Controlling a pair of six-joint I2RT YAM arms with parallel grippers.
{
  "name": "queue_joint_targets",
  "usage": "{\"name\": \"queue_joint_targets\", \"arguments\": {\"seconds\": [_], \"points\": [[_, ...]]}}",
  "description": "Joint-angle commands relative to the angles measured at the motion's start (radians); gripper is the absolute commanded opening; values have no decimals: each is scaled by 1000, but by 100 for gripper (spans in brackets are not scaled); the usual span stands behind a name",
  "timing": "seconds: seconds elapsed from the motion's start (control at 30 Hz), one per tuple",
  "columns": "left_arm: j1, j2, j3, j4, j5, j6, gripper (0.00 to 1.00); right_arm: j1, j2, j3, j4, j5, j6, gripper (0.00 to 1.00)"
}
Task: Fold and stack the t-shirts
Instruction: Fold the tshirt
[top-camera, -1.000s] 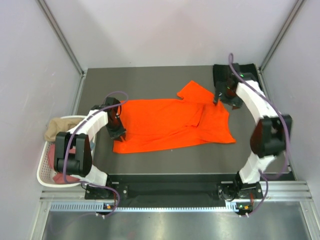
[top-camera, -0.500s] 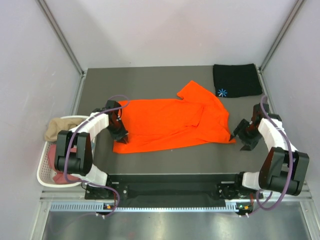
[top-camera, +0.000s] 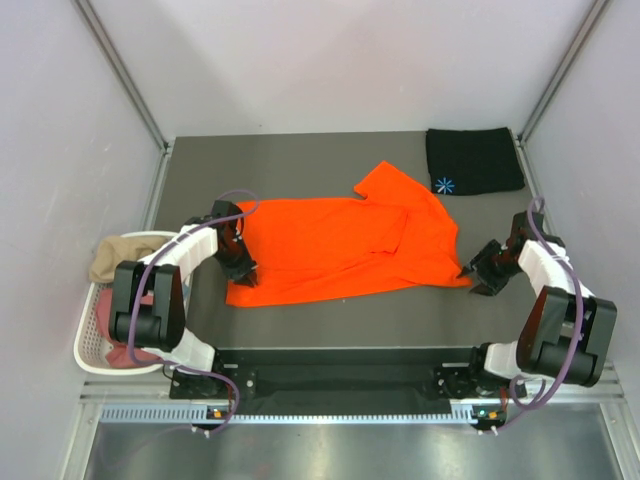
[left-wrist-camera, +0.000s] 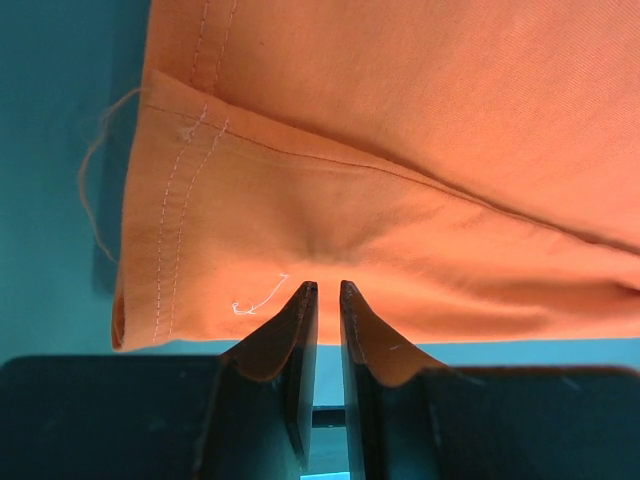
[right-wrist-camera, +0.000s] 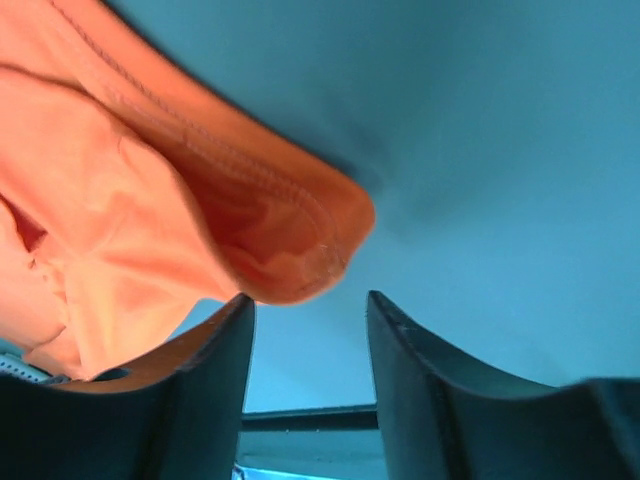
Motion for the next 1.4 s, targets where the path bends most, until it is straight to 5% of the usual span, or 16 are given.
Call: {"name": "queue_joint_targets", "arguments": {"seconds": [0.0, 0.27, 0.83, 1.0, 1.37], "points": [[6, 0, -11, 18, 6, 2, 20, -13, 33, 2, 75, 11, -17, 47], [6, -23, -28, 12, -8, -1, 20, -13, 81, 7, 92, 82, -38, 32], [26, 64, -56, 45, -39, -22, 20, -13, 176, -12, 136, 214, -73, 31], [32, 96, -76, 56, -59, -28, 19, -9, 179, 28, 118, 257, -90, 0], [49, 190, -87, 50, -129, -28, 17, 5, 108, 74, 53, 443, -127, 0]]}}
